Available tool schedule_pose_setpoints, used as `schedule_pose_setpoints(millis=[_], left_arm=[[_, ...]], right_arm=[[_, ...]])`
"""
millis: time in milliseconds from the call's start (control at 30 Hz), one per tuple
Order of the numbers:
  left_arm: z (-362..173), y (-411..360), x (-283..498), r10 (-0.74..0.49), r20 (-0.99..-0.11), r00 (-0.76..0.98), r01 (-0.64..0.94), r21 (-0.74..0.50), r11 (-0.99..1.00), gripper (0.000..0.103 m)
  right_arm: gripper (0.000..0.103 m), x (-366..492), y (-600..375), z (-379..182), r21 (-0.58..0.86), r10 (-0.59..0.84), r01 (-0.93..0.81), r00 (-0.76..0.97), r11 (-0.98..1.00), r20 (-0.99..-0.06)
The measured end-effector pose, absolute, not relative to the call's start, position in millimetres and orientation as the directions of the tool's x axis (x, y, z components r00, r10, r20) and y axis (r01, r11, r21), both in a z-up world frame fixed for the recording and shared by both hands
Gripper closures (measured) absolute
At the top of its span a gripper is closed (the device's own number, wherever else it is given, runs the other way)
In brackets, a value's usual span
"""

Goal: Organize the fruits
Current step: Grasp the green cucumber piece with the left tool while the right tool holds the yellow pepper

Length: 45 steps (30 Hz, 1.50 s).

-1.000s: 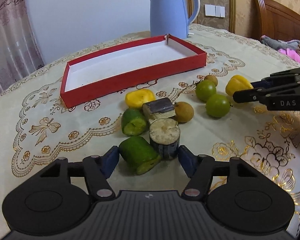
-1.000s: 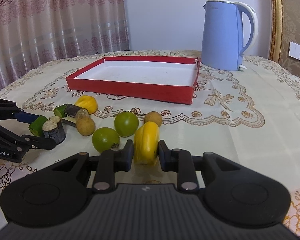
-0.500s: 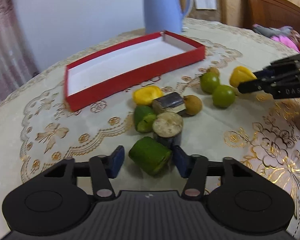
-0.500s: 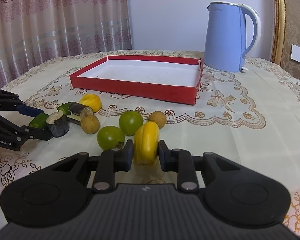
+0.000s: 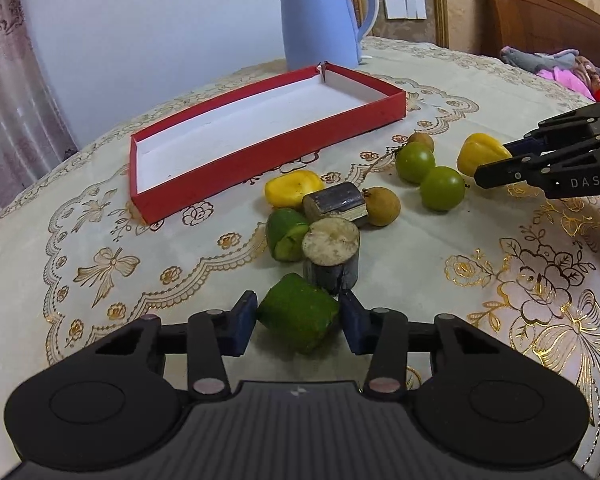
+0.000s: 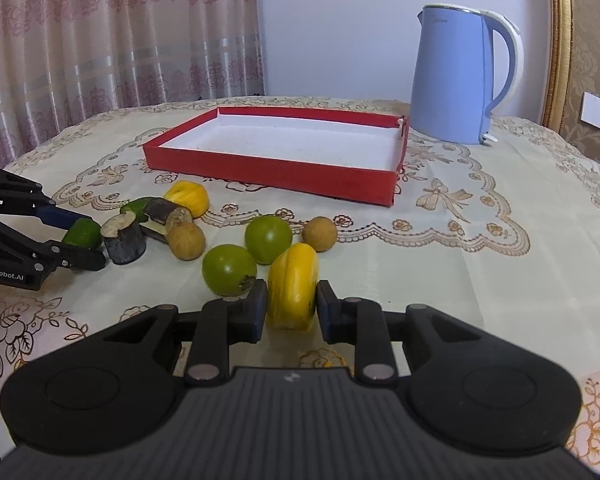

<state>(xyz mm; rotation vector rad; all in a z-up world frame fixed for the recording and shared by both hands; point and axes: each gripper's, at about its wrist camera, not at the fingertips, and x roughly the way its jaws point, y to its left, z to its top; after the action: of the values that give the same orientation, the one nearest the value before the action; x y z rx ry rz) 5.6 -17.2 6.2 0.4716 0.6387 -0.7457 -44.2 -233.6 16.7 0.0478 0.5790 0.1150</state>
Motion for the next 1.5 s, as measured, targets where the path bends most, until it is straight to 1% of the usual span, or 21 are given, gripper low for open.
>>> schedule_pose_setpoints(millis=[400, 567, 667, 833, 933, 1033, 1133, 1367, 1500], left_arm=[[10, -6, -10, -0.444, -0.660, 0.606, 0.697, 0.171, 0.696, 0.061], [9, -5, -15, -0.435, -0.669, 0.602, 0.696, 0.173, 0.697, 0.061], [8, -6, -18, -0.417, -0.674, 0.609, 0.696, 0.202, 0.689, 0.061], [4, -8, -32, -0.375, -0.665, 0.646, 0.688, 0.293, 0.664, 0.062], [2, -7, -36, -0.370, -0.656, 0.658, 0.682, 0.310, 0.663, 0.062], [1, -9, -34, -0.357, -0.644, 0.677, 0.657, 0.308, 0.689, 0.061], [0, -9, -36, -0.339, -0.631, 0.698, 0.622, 0.299, 0.724, 0.071], [2, -3, -37, -0.336, -0.636, 0.695, 0.590, 0.238, 0.771, 0.072], [4, -5, -40, -0.337, -0.628, 0.702, 0.587, 0.241, 0.773, 0.072]], right_arm=[[0.078, -54, -232, 23, 0.076, 0.133, -0.109, 0.837, 0.991, -0.531], [0.078, -56, -231, 23, 0.075, 0.142, -0.120, 0.836, 0.990, -0.530], [0.078, -57, -231, 22, 0.075, 0.145, -0.124, 0.833, 0.989, -0.533], [0.078, -57, -230, 21, 0.076, 0.147, -0.126, 0.832, 0.989, -0.534], [0.078, -57, -230, 19, 0.077, 0.150, -0.128, 0.830, 0.989, -0.537], [0.078, -56, -228, 18, 0.077, 0.154, -0.134, 0.828, 0.988, -0.539], [0.078, -57, -228, 18, 0.076, 0.156, -0.137, 0.828, 0.988, -0.539], [0.078, -57, -229, 17, 0.076, 0.154, -0.134, 0.828, 0.988, -0.539], [0.078, -57, -230, 18, 0.077, 0.158, -0.139, 0.831, 0.987, -0.533]])
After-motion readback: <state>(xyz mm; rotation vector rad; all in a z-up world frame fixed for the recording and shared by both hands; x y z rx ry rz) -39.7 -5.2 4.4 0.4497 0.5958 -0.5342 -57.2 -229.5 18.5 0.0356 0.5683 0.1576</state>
